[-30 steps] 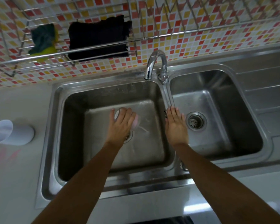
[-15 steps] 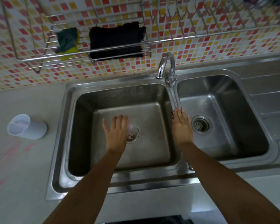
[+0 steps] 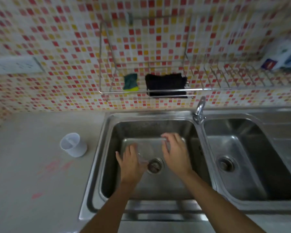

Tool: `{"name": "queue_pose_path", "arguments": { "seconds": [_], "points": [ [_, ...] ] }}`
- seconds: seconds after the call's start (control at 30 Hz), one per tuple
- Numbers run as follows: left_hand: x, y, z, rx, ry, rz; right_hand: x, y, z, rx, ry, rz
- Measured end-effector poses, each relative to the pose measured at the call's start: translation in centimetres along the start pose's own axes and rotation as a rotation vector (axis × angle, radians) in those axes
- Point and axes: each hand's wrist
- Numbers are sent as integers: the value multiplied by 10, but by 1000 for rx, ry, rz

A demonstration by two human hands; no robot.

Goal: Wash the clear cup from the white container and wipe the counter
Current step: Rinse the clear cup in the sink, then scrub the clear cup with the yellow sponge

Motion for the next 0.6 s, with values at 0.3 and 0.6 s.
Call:
{"name": "queue_pose_path", "arguments": {
  "seconds": [0.3,0.6],
  "points": [
    [82,48,26,-28,-151,-196,6,168,134,191,59,28],
    [135,82,38,-35,-174,-204,-40,239,128,-162,-97,377]
  ]
}}
Point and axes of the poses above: each hand's wrist, its own y-axis towards the middle knuckle, its own x-axis out of the back of the hand, z = x × y, and after that the axes turned 4 degrees about -y, right-handed
